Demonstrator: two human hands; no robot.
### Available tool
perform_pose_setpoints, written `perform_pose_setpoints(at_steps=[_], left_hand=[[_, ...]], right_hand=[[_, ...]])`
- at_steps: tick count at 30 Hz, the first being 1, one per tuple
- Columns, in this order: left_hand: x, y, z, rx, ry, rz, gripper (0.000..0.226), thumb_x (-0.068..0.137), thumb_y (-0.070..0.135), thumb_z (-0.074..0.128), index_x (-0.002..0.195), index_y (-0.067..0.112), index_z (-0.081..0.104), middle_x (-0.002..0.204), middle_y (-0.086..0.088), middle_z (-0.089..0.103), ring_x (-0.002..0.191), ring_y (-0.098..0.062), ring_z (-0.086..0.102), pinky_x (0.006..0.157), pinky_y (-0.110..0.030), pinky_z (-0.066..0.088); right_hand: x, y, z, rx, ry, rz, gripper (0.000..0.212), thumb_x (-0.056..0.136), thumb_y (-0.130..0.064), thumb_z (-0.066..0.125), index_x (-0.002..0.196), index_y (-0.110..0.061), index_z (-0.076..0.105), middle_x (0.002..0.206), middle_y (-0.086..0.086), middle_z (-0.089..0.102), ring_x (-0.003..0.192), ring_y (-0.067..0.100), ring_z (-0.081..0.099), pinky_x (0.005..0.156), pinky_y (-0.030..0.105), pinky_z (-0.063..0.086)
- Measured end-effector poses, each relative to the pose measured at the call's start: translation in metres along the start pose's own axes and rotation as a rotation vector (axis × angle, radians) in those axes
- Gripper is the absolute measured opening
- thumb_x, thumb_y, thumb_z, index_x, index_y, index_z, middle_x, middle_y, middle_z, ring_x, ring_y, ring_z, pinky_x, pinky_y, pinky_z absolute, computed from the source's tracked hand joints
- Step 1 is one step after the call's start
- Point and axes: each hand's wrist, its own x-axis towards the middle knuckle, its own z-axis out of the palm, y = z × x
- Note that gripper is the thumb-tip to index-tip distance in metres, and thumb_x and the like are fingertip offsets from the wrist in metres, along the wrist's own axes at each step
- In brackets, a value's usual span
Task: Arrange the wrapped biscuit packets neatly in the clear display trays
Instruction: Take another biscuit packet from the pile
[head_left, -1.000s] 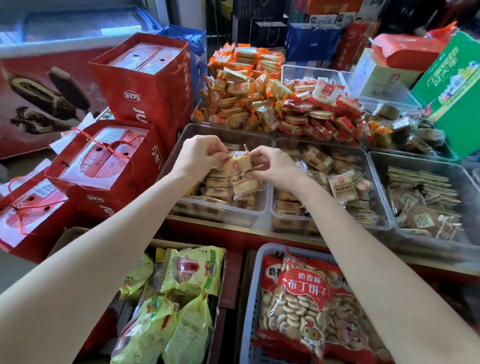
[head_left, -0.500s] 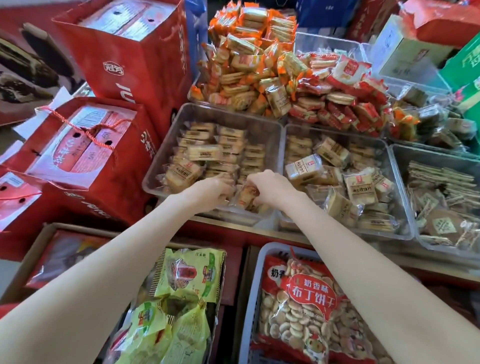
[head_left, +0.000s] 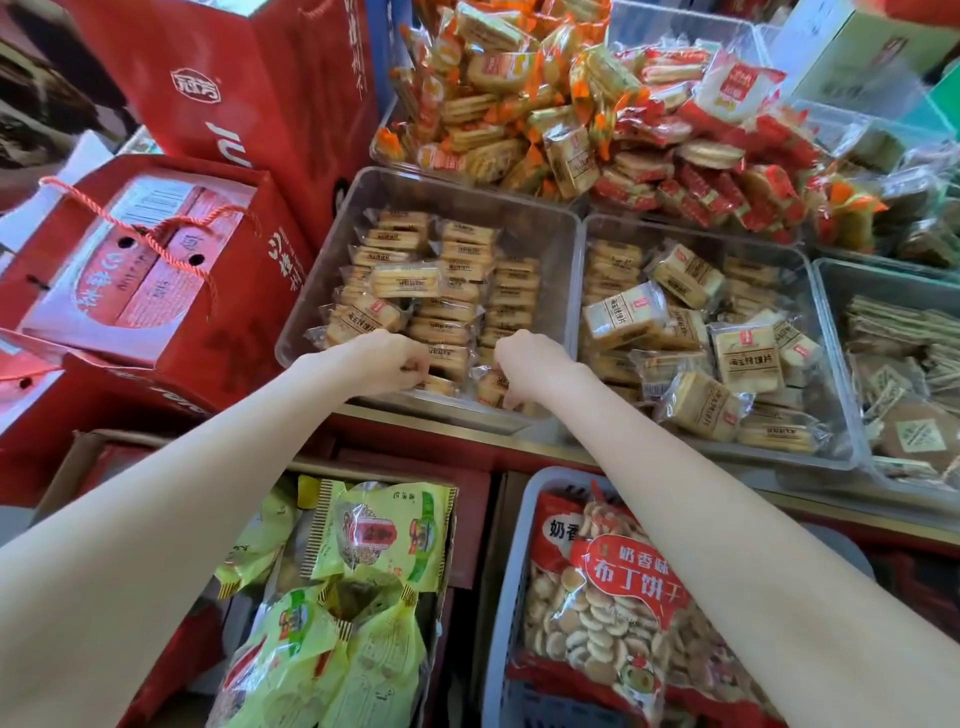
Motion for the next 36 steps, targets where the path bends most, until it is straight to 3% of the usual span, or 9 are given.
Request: perform_pose_setpoints(at_steps=[3,5,7,9,15,20,28,31,36], left_hand=[[-0.001,-0.001,-0.001,-0.053,0.031,-0.015,0.014,0.093,0.017,0.053,0.101,0.017,0.065,0.106,-0.004,0.067,0.098,-0.022,0.061,0.092,-0.036,0.048],[-0.003,0.002,-0.002,-0.06,0.104,-0.02,0.02,0.093,0.016,0.053,0.109,0.016,0.066,0.109,-0.003,0.066,0.1,-0.023,0.061,0.091,-0.032,0.048],[-0.003,0.008,-0.005,-0.051,0.271,0.009,0.024,0.095,0.015,0.05,0.113,0.016,0.065,0.109,-0.004,0.066,0.098,-0.024,0.062,0.087,-0.032,0.048],[0.003,0.013,-0.008,-0.046,0.392,0.098,0.028,0.095,0.014,0.049,0.119,0.016,0.062,0.115,-0.003,0.063,0.104,-0.024,0.061,0.09,-0.034,0.048],[0.03,0.026,0.007,0.181,0.131,0.152,0.054,0.092,0.007,0.055,0.141,0.025,0.042,0.157,-0.001,0.017,0.141,-0.024,0.024,0.11,-0.036,0.032],[0.037,0.014,0.01,0.133,0.185,0.113,0.042,0.09,0.002,0.056,0.127,0.02,0.059,0.154,0.007,0.025,0.134,-0.02,0.036,0.099,-0.035,0.043],[0.038,0.008,0.009,0.049,0.206,0.094,0.037,0.088,0.008,0.061,0.122,0.02,0.062,0.151,0.012,0.03,0.132,-0.018,0.039,0.098,-0.037,0.044],[0.038,0.007,0.009,0.038,0.218,0.087,0.036,0.088,0.01,0.061,0.122,0.021,0.063,0.151,0.012,0.03,0.131,-0.019,0.039,0.097,-0.036,0.045],[0.038,0.013,0.01,0.047,0.195,0.062,0.037,0.089,0.007,0.059,0.122,0.022,0.063,0.151,0.012,0.03,0.13,-0.02,0.041,0.096,-0.041,0.046]], right_hand=[[0.01,-0.003,0.01,0.025,-0.042,-0.03,0.024,0.087,0.012,0.043,0.072,-0.006,0.05,0.079,0.008,0.05,0.074,0.027,0.051,0.055,0.029,0.039],[0.013,-0.001,0.013,0.065,-0.126,-0.056,0.028,0.088,0.012,0.04,0.097,-0.001,0.063,0.094,0.013,0.061,0.079,0.028,0.058,0.051,0.025,0.04],[0.013,0.001,0.015,0.098,-0.154,-0.052,0.036,0.092,0.008,0.039,0.121,-0.001,0.058,0.114,0.016,0.061,0.089,0.028,0.062,0.062,0.027,0.047],[0.015,0.006,0.015,0.132,-0.032,-0.02,0.029,0.093,0.006,0.04,0.113,0.001,0.06,0.111,0.015,0.062,0.083,0.026,0.059,0.067,0.026,0.045],[0.032,0.012,0.017,0.155,0.128,0.045,0.024,0.09,0.009,0.046,0.108,-0.001,0.059,0.107,0.016,0.06,0.082,0.025,0.056,0.069,0.027,0.043],[0.052,0.014,0.027,0.146,0.146,0.097,0.036,0.089,0.007,0.05,0.124,-0.001,0.053,0.124,0.017,0.051,0.111,0.03,0.052,0.09,0.034,0.046],[0.063,0.014,0.029,0.0,0.14,0.161,0.054,0.085,-0.004,0.06,0.135,-0.002,0.041,0.141,0.018,0.032,0.128,0.036,0.033,0.106,0.044,0.033],[0.055,0.018,0.019,0.076,0.113,0.121,0.072,0.077,-0.013,0.073,0.136,-0.002,0.033,0.135,0.019,0.039,0.122,0.036,0.041,0.101,0.042,0.038],[0.015,0.031,-0.005,0.263,0.331,0.027,0.063,0.075,-0.021,0.075,0.123,-0.006,0.038,0.116,0.011,0.05,0.105,0.027,0.049,0.083,0.032,0.041]])
